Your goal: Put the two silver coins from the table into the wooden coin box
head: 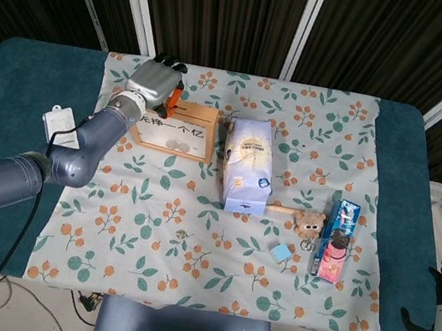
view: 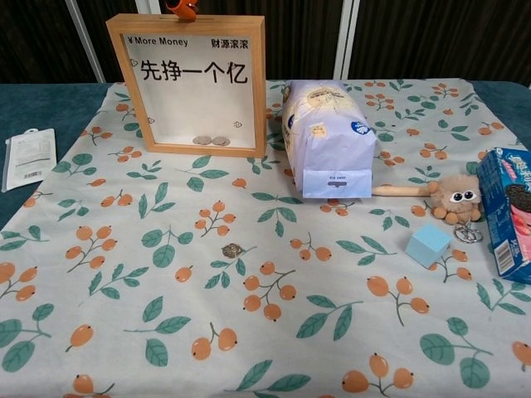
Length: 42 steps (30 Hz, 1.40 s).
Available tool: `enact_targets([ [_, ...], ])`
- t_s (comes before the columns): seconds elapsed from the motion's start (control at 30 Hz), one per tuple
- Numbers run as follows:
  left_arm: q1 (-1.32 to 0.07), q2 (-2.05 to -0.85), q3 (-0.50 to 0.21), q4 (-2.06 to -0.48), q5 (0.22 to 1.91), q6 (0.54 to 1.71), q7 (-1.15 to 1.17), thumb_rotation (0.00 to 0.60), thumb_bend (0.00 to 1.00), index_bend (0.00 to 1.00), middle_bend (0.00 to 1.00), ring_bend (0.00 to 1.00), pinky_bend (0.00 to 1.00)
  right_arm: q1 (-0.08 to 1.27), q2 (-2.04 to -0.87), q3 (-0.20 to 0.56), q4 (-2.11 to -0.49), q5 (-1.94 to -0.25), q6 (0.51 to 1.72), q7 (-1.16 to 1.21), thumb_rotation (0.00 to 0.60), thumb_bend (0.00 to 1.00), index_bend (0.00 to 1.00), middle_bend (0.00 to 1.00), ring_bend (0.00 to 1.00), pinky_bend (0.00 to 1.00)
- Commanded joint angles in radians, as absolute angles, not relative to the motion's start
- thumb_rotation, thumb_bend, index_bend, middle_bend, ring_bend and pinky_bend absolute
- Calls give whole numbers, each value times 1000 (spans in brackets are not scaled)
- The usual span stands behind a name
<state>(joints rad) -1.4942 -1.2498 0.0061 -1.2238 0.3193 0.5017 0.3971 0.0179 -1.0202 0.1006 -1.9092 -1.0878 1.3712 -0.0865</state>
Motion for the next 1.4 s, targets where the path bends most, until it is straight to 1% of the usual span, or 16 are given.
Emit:
enact_targets([
  [0.03,-1496,-1249,7,-1225,317,504,396,600,349,337,115,0,0,18,-1020,101,-1910,-1087,1372,-87,600,369,126,46,36,0],
  [0.47,-1507,-1247,21,-1226,299,495,396,600,341,284,111,0,0,18,-1019,101,-1911,-1084,1371,-87,600,370,125,46,36,0],
  [0.57,-1509,-1248,27,-1223,295,493,397,600,305,281,110,0,0,18,-1019,102,-1911,-1084,1372,-87,600,369,125,46,36,0],
  [0.63,-1511,-1248,29,-1222,293,492,397,600,300,280,110,0,0,18,-1019,102,-1911,-1084,1372,-86,600,369,125,46,36,0],
  [1.4,-1519,-1238,35,-1240,297,508,394,600,300,279,111,0,0,17,-1018,102,-1913,-1079,1372,-88,600,369,125,46,36,0],
])
